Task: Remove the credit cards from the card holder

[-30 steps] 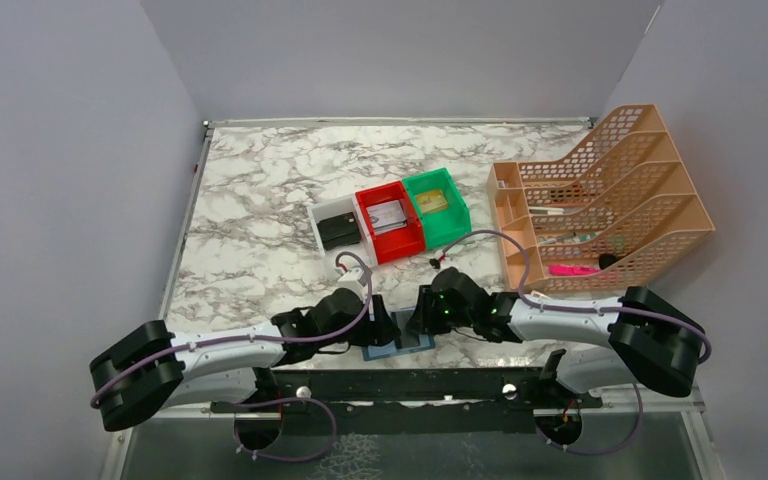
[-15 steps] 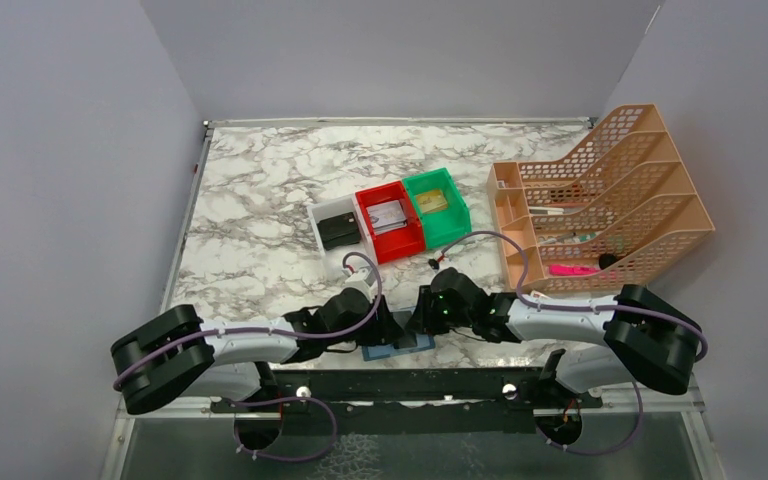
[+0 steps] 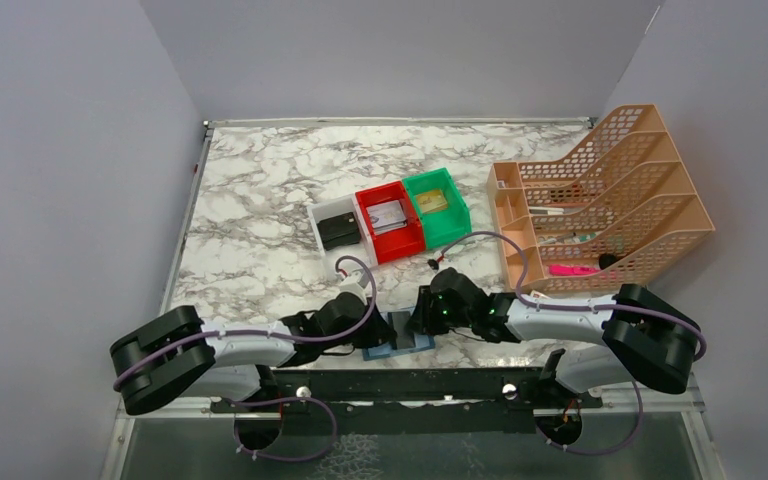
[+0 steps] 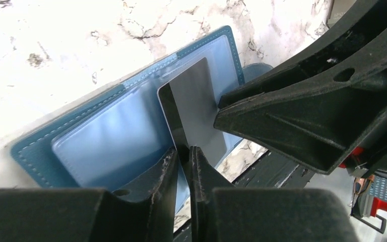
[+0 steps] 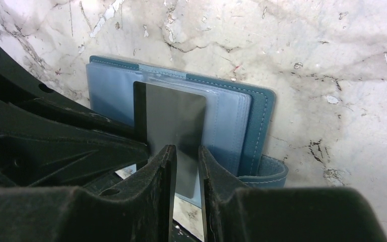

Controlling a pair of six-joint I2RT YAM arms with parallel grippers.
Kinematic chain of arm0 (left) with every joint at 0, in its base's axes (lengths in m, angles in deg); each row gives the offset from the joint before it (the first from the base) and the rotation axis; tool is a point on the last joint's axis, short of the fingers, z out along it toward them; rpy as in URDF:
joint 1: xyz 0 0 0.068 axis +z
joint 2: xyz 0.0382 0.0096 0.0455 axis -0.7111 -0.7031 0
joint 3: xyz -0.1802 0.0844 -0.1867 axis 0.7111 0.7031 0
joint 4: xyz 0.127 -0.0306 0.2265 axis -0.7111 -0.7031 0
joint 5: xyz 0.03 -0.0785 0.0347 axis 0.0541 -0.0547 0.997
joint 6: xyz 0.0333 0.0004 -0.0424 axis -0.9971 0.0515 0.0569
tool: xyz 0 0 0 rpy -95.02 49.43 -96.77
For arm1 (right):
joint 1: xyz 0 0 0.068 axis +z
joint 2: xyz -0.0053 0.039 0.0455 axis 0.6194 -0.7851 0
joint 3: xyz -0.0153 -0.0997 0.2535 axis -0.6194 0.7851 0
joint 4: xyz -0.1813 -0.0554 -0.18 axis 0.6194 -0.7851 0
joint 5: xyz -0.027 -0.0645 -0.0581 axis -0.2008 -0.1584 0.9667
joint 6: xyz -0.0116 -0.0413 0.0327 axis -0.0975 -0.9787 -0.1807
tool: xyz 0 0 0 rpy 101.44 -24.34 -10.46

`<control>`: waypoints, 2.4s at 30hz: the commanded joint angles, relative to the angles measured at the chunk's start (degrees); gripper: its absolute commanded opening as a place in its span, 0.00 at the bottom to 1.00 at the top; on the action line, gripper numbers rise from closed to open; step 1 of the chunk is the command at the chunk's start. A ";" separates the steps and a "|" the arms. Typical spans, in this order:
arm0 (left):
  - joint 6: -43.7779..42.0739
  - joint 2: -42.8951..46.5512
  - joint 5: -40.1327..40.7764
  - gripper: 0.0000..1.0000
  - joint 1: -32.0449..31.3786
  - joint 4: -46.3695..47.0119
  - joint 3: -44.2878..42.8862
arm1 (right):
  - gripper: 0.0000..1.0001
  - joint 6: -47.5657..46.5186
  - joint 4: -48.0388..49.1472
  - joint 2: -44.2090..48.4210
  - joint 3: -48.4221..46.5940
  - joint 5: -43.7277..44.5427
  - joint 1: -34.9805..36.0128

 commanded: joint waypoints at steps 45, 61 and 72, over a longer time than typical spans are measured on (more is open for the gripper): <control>-1.31 17.79 4.32 0.02 -0.16 -11.14 3.31 | 0.40 -4.64 4.89 -7.04 -4.10 -9.70 0.07; -2.67 6.84 -0.29 0.22 -0.16 -3.44 1.42 | 0.40 1.75 7.48 -6.44 0.67 -5.43 0.07; -1.81 14.75 5.35 0.10 -0.16 -10.44 2.97 | 0.40 0.81 3.02 -3.92 0.26 -1.22 0.03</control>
